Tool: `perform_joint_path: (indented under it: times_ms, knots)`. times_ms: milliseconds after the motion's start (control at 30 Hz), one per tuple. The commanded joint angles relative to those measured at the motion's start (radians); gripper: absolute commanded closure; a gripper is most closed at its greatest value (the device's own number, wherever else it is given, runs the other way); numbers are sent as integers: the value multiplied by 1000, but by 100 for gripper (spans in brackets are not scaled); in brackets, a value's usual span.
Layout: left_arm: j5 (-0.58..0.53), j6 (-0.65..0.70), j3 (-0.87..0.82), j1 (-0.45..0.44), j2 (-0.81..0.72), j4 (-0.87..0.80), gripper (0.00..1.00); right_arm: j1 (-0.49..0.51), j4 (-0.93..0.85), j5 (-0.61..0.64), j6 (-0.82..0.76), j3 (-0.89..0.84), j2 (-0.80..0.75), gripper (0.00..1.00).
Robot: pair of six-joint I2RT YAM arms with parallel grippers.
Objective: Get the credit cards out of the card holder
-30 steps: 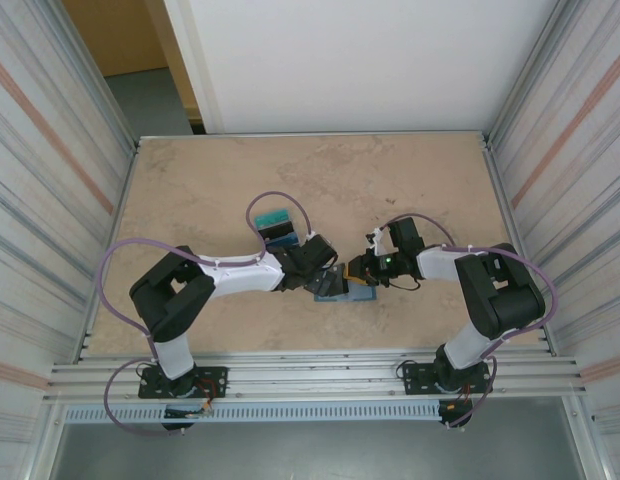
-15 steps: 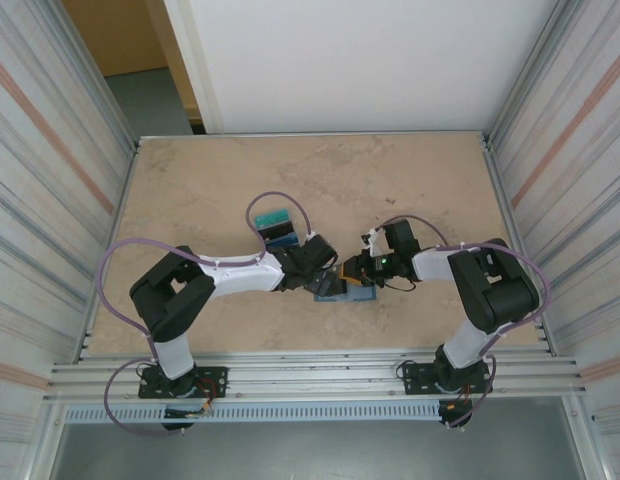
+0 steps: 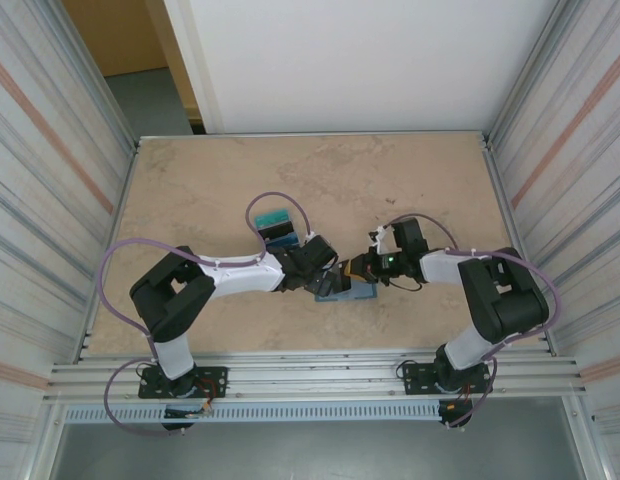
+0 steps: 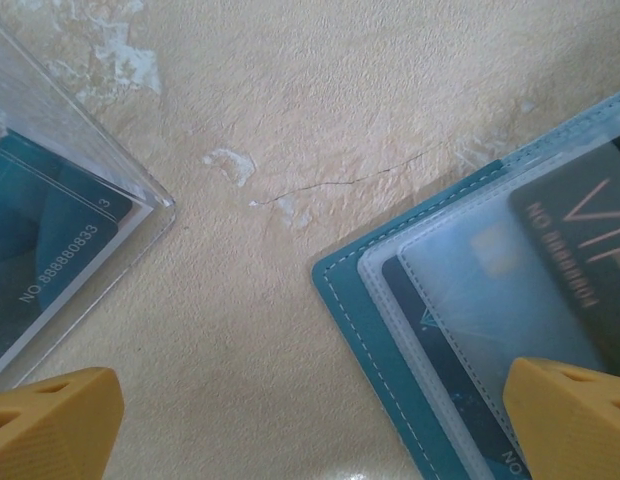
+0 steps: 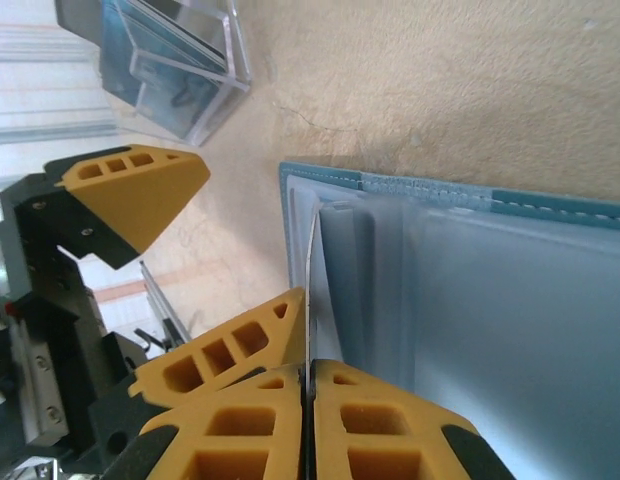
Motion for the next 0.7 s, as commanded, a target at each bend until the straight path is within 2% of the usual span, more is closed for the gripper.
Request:
perform_joint_path:
  times_ms: [0, 433, 667]
  knots:
    - [-13, -9, -36, -6, 14, -87, 1, -19, -69, -13, -55, -5, -52, 92]
    - [-10, -57, -77, -11, -73, -113, 1, -115, -320, 36, -231, 33, -158, 96]
    - [-30, -58, -37, -11, -165, -130, 1, -120, -366, 23, -274, 42, -266, 96]
